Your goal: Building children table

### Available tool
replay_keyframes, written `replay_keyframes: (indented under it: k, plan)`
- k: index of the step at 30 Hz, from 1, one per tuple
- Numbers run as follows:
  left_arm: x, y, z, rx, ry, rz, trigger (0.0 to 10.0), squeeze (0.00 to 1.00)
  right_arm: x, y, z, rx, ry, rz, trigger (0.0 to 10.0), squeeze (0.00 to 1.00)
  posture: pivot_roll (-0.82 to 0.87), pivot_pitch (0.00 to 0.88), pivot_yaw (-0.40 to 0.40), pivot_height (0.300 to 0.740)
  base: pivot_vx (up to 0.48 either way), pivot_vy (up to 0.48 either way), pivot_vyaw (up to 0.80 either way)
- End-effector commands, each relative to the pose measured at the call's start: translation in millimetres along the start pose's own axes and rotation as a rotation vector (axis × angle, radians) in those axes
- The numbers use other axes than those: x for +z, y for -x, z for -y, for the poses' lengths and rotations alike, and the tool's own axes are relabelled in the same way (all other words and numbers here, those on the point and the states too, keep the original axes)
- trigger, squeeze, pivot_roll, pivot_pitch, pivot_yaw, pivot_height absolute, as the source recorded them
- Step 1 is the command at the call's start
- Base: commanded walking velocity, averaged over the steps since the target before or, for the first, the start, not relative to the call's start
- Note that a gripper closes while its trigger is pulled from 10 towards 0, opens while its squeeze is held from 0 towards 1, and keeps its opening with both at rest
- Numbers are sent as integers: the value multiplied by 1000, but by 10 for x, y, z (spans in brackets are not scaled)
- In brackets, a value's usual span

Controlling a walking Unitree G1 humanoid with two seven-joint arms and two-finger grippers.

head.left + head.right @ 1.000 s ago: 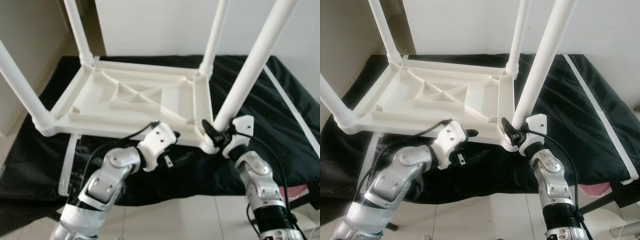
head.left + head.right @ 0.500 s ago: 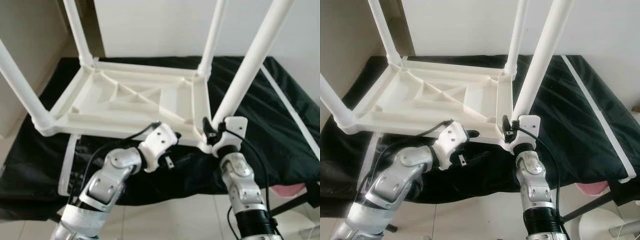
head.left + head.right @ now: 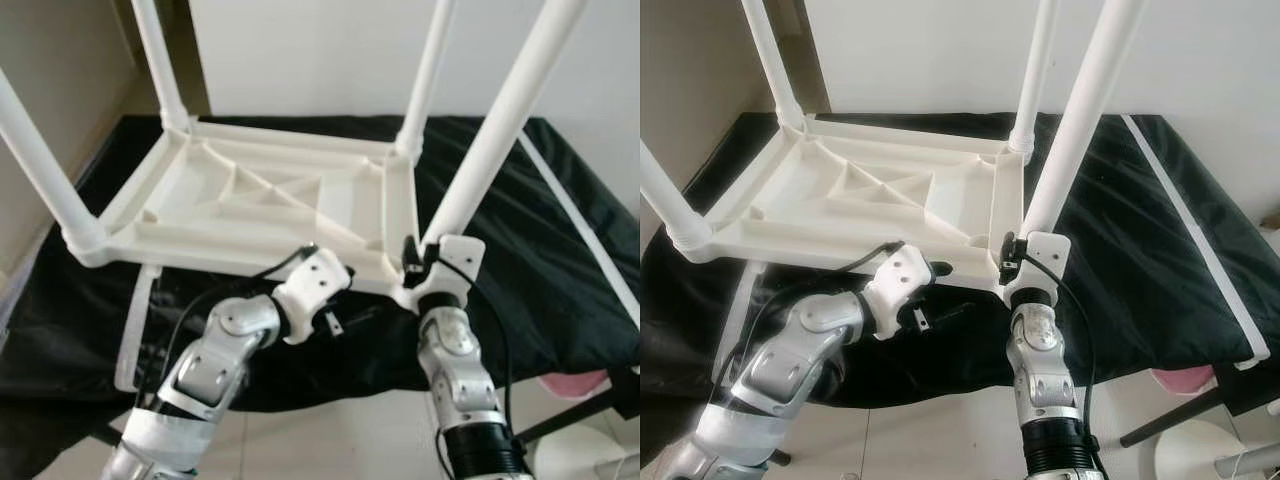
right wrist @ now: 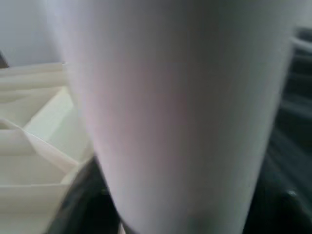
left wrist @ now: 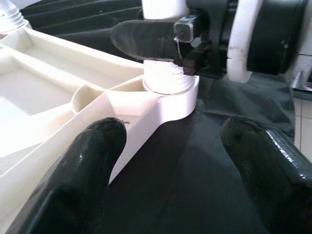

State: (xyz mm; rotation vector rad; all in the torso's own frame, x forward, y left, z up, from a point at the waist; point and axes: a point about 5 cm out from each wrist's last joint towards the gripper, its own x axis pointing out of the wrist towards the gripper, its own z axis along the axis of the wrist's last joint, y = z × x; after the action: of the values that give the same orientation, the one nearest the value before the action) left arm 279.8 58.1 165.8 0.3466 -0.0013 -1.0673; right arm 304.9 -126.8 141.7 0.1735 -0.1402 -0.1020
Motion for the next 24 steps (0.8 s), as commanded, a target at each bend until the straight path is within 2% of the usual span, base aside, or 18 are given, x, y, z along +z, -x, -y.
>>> replay_keyframes:
  k: [1,5,6,10,11,12,13,19,24]
  plan:
    - [-12,15,-58,97,3,-5,10000,0,-76,62,-14,-3,-41,-30,10000,1000,6,42,-2,740,0,0,0]
    - [-17,27,-72,102,3,-7,10000,0,9,77,-43,52,-43,18,10000,1000,5,45,-3,740,0,0,0]
    - [-22,37,-85,106,2,-10,10000,0,73,97,-54,100,-46,53,10000,1000,5,46,-4,740,0,0,0]
    - [-24,52,-98,111,1,-12,10000,0,104,111,-33,133,-52,59,10000,1000,5,49,-6,740,0,0,0]
    - [-32,67,-110,114,0,-16,10000,0,114,124,-17,159,-46,59,10000,882,6,50,-5,740,0,0,0]
    - [-39,77,-119,117,-2,-19,10000,0,121,134,-6,177,-42,59,10000,882,6,50,-5,740,0,0,0]
    - [-46,96,-134,119,-5,-24,10000,0,129,148,15,204,-42,55,10000,0,6,59,-2,740,0,0,0]
    - [-61,153,-151,104,-5,-36,10000,0,163,127,179,318,7,44,10000,0,-1,63,4,740,0,0,0]
    - [-11,129,-41,35,15,-5,10000,0,206,46,253,447,82,32,10000,0,-2,65,8,740,0,0,0]
